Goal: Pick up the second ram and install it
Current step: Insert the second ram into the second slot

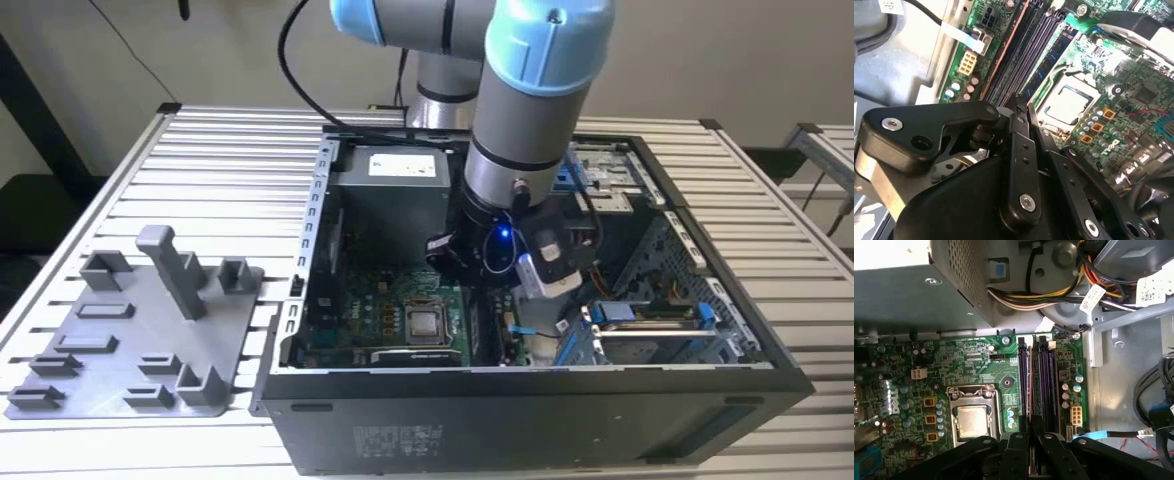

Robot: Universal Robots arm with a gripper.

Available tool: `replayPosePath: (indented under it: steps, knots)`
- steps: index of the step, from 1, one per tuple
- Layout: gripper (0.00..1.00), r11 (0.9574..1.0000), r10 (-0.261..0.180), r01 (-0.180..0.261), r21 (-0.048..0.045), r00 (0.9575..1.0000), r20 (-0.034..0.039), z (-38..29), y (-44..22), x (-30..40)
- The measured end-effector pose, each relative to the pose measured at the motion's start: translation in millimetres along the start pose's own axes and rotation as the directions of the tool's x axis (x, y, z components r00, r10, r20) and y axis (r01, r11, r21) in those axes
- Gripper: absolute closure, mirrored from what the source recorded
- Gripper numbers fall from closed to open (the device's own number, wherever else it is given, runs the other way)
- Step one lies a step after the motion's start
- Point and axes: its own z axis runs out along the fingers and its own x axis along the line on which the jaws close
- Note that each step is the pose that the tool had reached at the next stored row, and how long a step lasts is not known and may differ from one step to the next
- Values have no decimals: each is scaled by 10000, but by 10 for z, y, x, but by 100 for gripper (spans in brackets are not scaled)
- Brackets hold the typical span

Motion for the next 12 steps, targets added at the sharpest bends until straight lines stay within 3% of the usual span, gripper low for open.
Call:
replayPosePath:
  steps: [12]
  knots:
    - [86, 10000, 92, -92, -1, 10000, 3, 67, -24, -1]
